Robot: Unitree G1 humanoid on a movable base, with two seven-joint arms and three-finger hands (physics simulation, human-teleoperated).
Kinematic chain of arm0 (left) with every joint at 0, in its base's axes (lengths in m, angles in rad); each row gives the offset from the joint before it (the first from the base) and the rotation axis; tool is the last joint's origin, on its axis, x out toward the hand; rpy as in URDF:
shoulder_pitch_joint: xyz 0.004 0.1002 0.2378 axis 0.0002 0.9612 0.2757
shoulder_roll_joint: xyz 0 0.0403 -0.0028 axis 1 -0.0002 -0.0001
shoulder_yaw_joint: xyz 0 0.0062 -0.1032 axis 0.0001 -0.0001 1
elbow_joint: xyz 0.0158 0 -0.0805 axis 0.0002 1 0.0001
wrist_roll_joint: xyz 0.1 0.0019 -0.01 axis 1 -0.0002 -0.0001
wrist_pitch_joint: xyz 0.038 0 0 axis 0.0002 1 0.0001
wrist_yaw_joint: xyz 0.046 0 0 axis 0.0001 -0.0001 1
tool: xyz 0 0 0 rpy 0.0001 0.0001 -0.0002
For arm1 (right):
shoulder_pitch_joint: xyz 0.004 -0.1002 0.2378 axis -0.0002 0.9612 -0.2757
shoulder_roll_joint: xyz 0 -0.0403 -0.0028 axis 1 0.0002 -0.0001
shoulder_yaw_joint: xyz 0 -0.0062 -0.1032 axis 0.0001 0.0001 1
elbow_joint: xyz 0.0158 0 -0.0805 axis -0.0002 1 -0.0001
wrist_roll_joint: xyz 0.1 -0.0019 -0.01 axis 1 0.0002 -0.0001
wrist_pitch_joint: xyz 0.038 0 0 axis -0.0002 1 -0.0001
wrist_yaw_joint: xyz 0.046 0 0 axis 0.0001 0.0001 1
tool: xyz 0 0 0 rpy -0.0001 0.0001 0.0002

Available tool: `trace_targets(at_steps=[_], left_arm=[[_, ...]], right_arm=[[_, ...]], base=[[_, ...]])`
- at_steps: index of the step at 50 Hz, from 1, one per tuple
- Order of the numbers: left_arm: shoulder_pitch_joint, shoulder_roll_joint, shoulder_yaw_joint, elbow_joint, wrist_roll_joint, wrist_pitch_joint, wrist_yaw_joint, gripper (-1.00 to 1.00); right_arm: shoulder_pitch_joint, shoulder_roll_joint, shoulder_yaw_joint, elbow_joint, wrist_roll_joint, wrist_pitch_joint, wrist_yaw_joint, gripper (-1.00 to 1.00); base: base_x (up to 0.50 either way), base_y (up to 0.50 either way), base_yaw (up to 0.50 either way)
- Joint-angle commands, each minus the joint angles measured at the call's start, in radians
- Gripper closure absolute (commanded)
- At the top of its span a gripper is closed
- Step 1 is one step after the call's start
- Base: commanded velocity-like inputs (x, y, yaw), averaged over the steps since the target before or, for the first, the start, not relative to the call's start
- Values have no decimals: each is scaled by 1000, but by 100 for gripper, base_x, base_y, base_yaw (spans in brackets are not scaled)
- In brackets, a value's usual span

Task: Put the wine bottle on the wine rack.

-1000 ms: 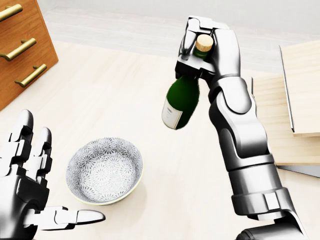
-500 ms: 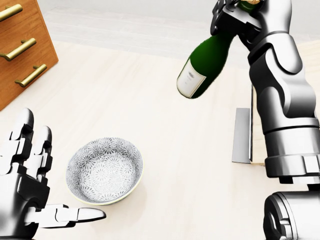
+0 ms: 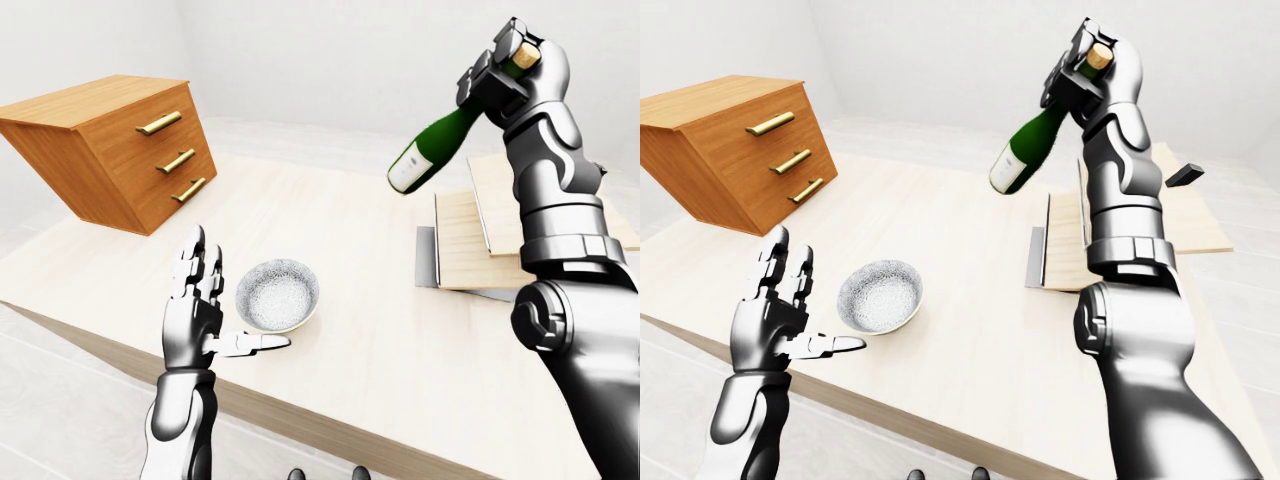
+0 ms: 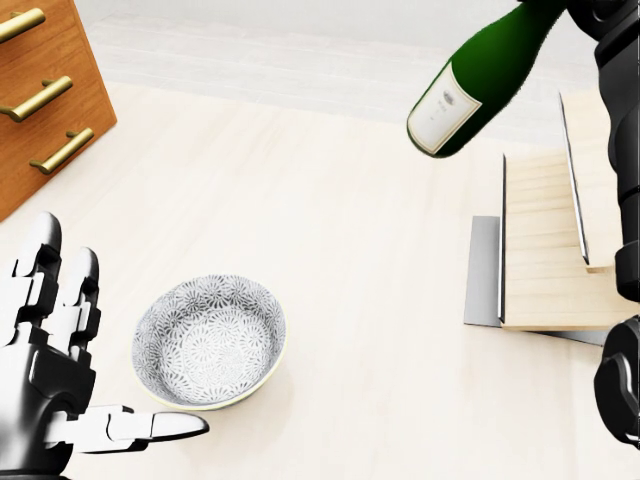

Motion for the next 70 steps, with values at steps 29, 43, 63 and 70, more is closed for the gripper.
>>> trace_targets(at_steps=[29, 43, 63, 70], left_arm=[[-2, -2, -4, 10, 1, 0, 4, -100], [4, -1, 3, 22, -4, 0, 3, -100], [-8, -1, 0, 28, -6, 0, 8, -100], [-20, 2, 5, 41, -6, 0, 9, -100]], right_arm=[[-122, -200, -65, 165, 69, 0, -12, 100], [-69, -246, -97, 149, 119, 0, -28, 100], [67, -316, -136, 98, 248, 0, -10, 100], [110, -353, -164, 56, 311, 0, -2, 100]], base=[[0, 0, 0], [0, 0, 0], [0, 0, 0], [0, 0, 0]])
